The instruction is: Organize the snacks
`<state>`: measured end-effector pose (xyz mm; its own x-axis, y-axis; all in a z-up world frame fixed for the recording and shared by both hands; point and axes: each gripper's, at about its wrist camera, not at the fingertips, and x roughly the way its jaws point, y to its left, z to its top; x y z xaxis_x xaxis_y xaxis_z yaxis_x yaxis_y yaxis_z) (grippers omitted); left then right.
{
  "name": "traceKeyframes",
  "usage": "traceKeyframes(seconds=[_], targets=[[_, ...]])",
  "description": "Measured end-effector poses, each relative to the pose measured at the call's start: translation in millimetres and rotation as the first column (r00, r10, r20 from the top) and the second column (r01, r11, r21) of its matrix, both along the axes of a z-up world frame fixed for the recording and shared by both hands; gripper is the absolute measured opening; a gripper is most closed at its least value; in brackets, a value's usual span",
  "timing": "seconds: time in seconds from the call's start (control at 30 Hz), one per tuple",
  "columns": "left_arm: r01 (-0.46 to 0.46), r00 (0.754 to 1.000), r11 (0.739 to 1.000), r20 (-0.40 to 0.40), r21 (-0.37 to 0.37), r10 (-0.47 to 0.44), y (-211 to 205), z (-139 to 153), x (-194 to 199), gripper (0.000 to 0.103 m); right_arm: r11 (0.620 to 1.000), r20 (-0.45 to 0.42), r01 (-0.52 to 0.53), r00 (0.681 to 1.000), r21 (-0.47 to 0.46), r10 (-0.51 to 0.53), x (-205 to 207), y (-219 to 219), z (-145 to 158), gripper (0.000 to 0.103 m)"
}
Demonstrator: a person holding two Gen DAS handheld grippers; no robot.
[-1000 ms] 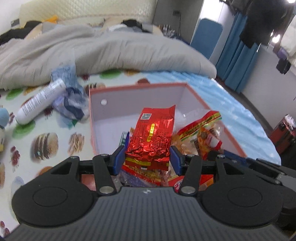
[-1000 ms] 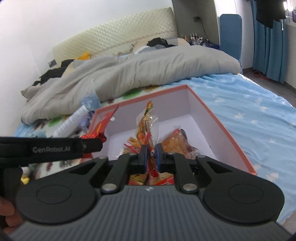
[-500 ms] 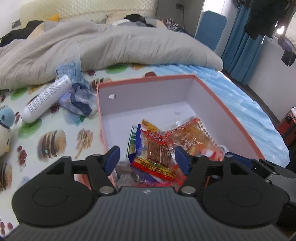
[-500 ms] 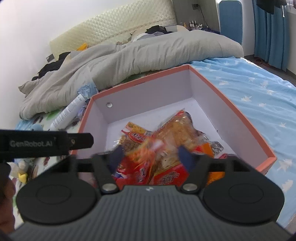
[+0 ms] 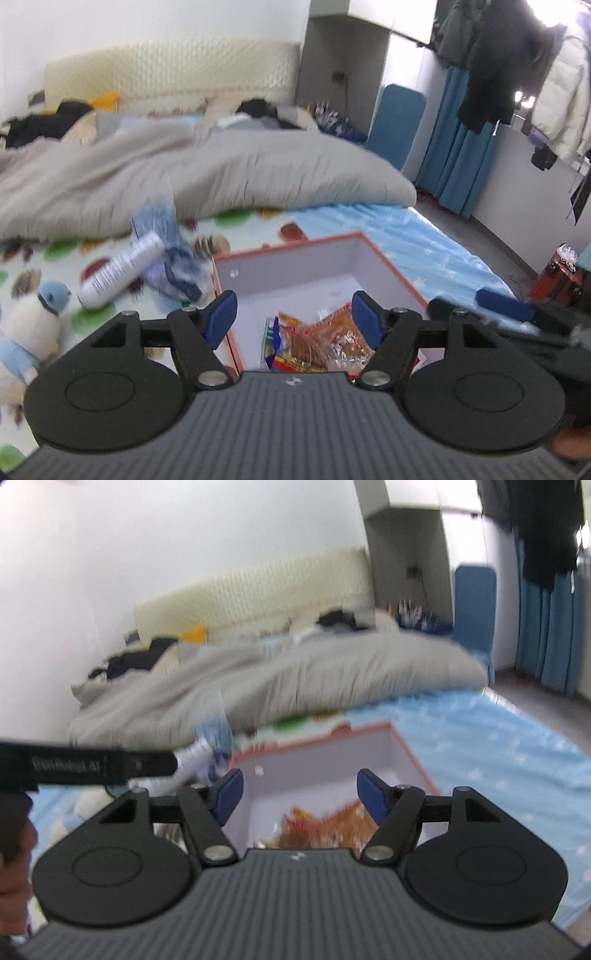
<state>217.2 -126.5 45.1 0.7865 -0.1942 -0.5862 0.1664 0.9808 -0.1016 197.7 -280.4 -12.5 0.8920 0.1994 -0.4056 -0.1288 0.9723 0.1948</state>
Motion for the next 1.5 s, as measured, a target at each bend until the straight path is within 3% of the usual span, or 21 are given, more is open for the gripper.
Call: traceKeyframes(seconds=[0.23, 0.73, 1.07, 1.5], targets=[[0.024, 0.997, 1.000, 0.079, -0.008, -0.023, 10.5, 37.3, -54.7, 0.074, 1.000, 0.086, 0.018, 0.996, 0.008, -0.019, -51.8, 4.3, 36.5, 0.070], [0.034, 0.984, 0.999, 0.174, -0.027, -0.029, 25.0, 54.3, -184.2, 0.074, 1.000, 0.092, 0.027, 0.995, 0.011, -0.028, -135.4, 17.5, 31.0, 0.070], [0.042, 0.989, 0.998, 0.147, -0.051, -0.034, 37.0, 24.2, -228.8, 0.074, 0.999, 0.043, 0.050, 0.998, 0.019, -0.051, -166.2, 24.8, -5.1, 0.070], [0.059, 0.996, 0.996, 0.065, -0.071, -0.054, 36.2, -27.5, -214.3, 0.074, 0.997, 0.009, 0.079, 0.997, -0.001, -0.079, -166.3, 22.6, -42.5, 0.070]])
